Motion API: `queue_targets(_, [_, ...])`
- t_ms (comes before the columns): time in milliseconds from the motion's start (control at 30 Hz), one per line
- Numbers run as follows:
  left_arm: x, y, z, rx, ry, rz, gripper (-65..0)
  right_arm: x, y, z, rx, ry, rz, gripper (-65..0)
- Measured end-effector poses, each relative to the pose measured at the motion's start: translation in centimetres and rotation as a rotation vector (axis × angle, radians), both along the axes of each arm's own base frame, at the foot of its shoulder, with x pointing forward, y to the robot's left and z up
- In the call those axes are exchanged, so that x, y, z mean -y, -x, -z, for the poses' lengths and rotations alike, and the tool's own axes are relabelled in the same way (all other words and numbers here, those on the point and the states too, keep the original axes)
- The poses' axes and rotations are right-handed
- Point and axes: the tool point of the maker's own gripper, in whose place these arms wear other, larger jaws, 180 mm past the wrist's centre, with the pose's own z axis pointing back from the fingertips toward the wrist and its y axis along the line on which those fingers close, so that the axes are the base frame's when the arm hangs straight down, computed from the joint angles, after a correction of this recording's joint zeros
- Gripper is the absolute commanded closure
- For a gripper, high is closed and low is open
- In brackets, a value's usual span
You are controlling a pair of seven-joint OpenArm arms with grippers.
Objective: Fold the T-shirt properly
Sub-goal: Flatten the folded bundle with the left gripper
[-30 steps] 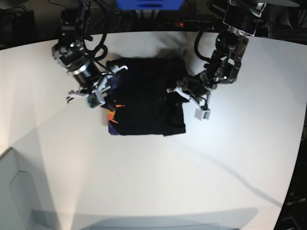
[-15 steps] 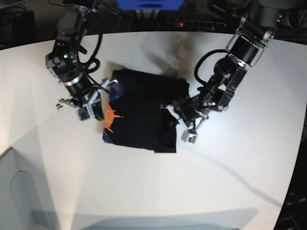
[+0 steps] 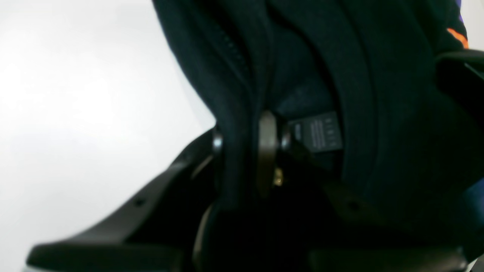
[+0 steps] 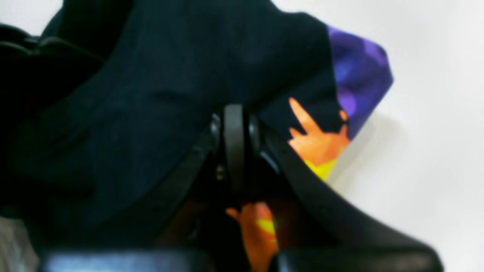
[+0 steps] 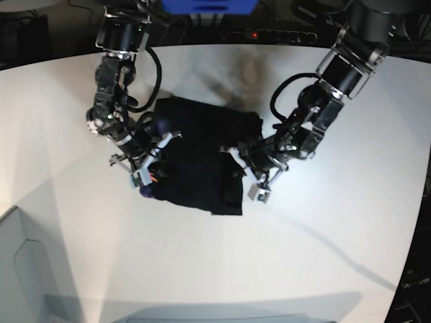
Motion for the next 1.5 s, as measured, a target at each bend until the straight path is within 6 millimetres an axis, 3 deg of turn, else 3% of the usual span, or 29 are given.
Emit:
queue_targets(100, [-0.1,-0.1,0.2,-0.01,0.008,-0.006,0.0,1.4,1.0,-0.8,0.015,0.032,0.037,0.0])
queue_targets(167, [-0.1,-0.4,0.2,-0.011,0.002,-0.004,0.0,3.6,1.3,-2.7,0.058,0.081,0.094,0.0])
queue_targets(267, [0.3,-0.9,-0.1,0.033,-0.048,0.076,0.0,6.3,0.6,-7.4,0.174,0.13,0.167,0.0])
queue_targets(367, [1.6,-0.8,-0.5,0.101,-0.109,0.251,0.0,8.6,0.6,-9.2,0.188,0.166,0.229,0.0])
queue_targets(533, [4.0,-1.3,-0.9,0.222,-0.267,0.501,0.0,13.6,2.0,-9.0,0.152,0.228,0.363,0.0])
queue_targets(800, [9.8,-2.9,-1.2,0.348,-0.475,0.859,0.0,17.2,4.0,-8.4,0.118,0.249,0.471,0.0])
queue_targets(1067, [13.9,-3.4,-2.0,0.415,-0.621,1.061,-0.5,18.9,6.1,-7.1,0.066,0.267,0.525,0.0])
queue_targets(1167, [15.0,-3.5,-2.0,0.418,-0.663,1.103,-8.2,19.6,6.4,-7.2,0.066,0.269,0.545,0.0])
queue_targets(1400, [15.7,-5.2,-3.6,0.456,-0.686,1.096,-47.3,19.7,6.6,-7.1,0.061,0.271,0.549,0.0])
queue_targets(1500, [15.6,-5.9,-4.4,0.465,-0.691,1.093,-54.2,19.3,7.3,-6.3,0.037,0.268,0.538,0.0])
